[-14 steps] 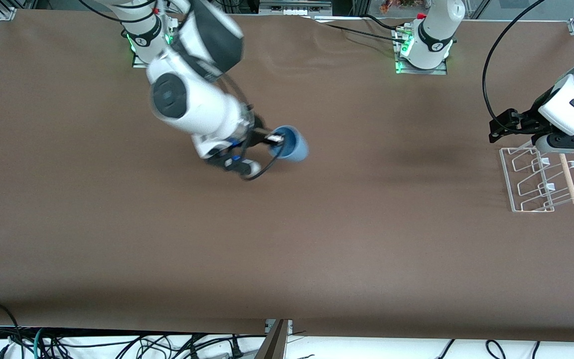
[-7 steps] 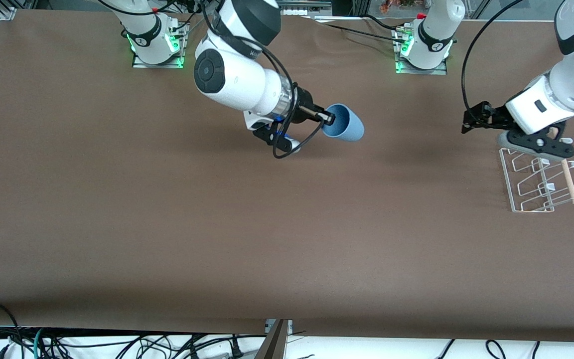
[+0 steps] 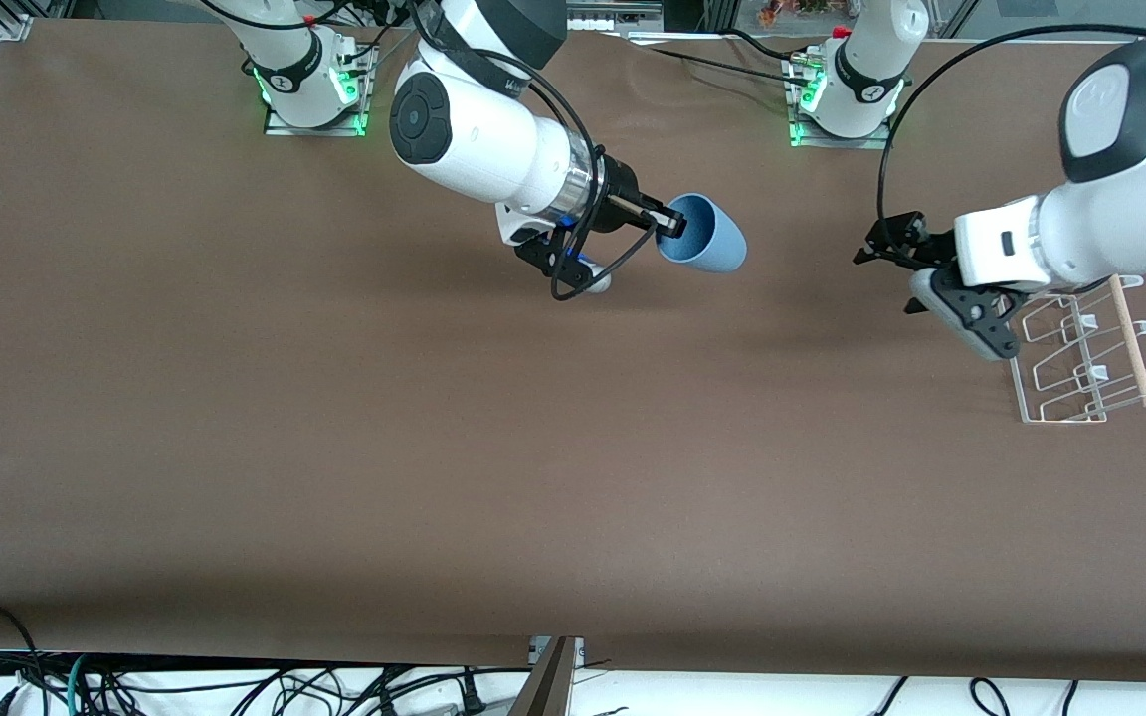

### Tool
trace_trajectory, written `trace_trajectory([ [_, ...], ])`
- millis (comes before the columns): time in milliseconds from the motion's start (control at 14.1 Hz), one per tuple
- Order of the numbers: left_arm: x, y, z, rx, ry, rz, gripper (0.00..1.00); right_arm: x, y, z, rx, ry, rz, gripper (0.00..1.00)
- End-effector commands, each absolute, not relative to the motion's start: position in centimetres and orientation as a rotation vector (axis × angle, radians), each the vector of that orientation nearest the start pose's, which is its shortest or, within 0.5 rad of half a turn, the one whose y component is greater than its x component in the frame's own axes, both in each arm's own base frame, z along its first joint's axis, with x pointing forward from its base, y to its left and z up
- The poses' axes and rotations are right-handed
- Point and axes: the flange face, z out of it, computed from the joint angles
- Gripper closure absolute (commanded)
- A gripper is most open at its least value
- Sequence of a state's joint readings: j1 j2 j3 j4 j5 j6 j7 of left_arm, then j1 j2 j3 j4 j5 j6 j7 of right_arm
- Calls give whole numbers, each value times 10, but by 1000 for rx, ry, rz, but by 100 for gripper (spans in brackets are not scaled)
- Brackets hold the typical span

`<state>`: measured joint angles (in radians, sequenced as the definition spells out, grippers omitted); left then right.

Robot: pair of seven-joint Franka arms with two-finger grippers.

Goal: Transfer cup to left arm and place on rack
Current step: 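Move the left gripper toward the cup held by the right gripper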

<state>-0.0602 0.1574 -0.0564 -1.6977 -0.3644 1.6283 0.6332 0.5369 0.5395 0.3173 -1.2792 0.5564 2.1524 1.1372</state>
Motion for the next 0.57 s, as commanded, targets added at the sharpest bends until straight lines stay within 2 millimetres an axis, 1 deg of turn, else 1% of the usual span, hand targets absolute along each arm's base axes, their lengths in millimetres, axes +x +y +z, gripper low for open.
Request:
trace_trajectory([
  [0, 574, -139, 498, -3249, 1588, 127, 0, 516, 540, 506, -2313, 722, 489, 100],
  [71, 571, -157, 492, -3249, 1711, 104, 0, 516, 540, 506, -2313, 720, 488, 100],
  [142, 572, -173, 483, -3214, 1852, 73, 0, 517, 539, 506, -2311, 724, 487, 100],
  [213, 571, -187, 480, -3144, 2020, -2, 0, 517, 539, 507, -2310, 722, 485, 100],
  [285, 572, -190, 481, -3111, 2118, -84, 0, 517, 539, 508, -2309, 721, 484, 100],
  [427, 577, -198, 480, -3053, 2235, -262, 0, 518, 538, 509, -2309, 723, 479, 100],
  [498, 575, -215, 478, -3021, 2303, -319, 0, 518, 538, 509, -2309, 723, 479, 100],
])
